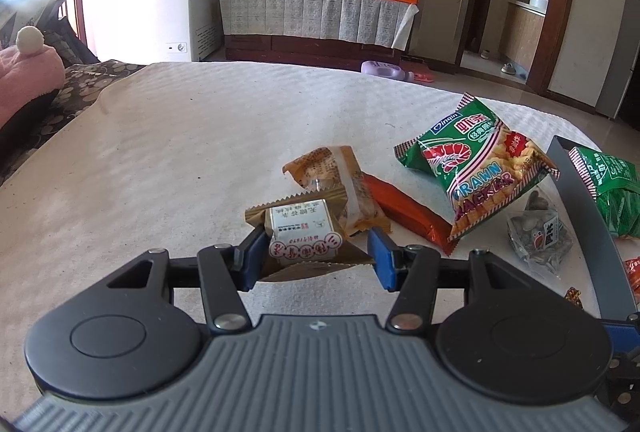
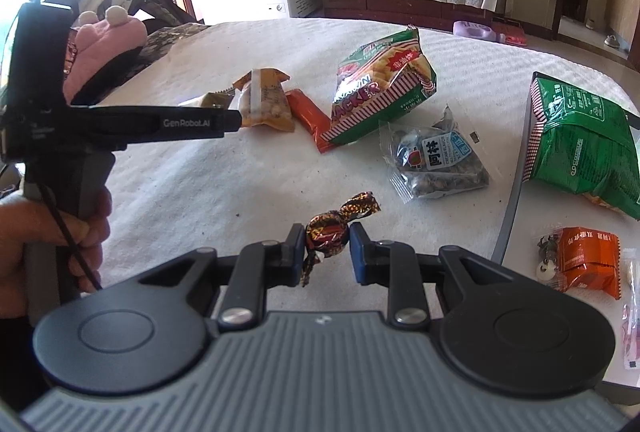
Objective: Organize snacks
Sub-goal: 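Carry the cake packet with the left tool while the right tool carries the chocolate to the box, then lower the cake packet into the box and open the left tool while the right tool releases the chocolate, then move both tools back from the box toward the loose snacks, then grasp the clear candy bag with the right tool while the left tool grasps the peanut packet, then carry the peanut packet with the left tool while the right tool carries the candy bag over the box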
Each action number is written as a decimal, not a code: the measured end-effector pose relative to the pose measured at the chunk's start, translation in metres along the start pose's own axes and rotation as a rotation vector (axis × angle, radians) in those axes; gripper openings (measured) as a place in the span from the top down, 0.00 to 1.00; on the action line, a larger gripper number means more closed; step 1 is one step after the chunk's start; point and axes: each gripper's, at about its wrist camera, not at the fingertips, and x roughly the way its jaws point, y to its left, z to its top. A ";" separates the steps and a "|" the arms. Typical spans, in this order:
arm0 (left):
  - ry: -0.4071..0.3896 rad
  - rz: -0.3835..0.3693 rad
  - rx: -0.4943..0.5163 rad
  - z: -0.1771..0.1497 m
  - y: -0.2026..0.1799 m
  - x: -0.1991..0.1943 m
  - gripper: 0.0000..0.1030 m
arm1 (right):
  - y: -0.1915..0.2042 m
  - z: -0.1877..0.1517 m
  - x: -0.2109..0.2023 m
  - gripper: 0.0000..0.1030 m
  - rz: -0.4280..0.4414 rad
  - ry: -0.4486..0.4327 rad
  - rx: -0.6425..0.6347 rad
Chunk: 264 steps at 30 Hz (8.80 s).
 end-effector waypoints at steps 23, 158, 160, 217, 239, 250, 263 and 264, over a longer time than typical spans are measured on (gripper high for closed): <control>-0.007 -0.086 0.061 -0.001 -0.043 -0.006 0.41 | -0.024 0.006 -0.032 0.74 -0.047 -0.123 0.052; -0.043 -0.546 0.421 -0.064 -0.242 -0.017 0.05 | -0.167 -0.013 -0.061 0.66 -0.160 -0.205 0.374; -0.044 -0.547 0.421 -0.064 -0.242 -0.017 0.05 | -0.167 -0.012 -0.063 0.66 -0.152 -0.213 0.381; 0.039 0.036 -0.051 0.033 0.010 0.066 0.03 | -0.049 0.049 0.058 0.25 -0.204 0.034 -0.175; 0.037 -0.039 -0.145 0.038 0.026 0.081 0.53 | -0.051 0.049 0.055 0.59 -0.065 0.070 -0.044; -0.014 -0.051 -0.141 0.034 0.033 0.029 0.53 | -0.047 0.031 -0.017 0.60 -0.045 -0.080 0.049; -0.075 -0.142 -0.021 0.024 -0.016 -0.029 0.53 | -0.053 0.019 -0.057 0.63 -0.071 -0.171 0.083; -0.079 -0.154 -0.012 0.024 -0.022 -0.031 0.53 | -0.054 0.019 -0.059 0.63 -0.073 -0.176 0.084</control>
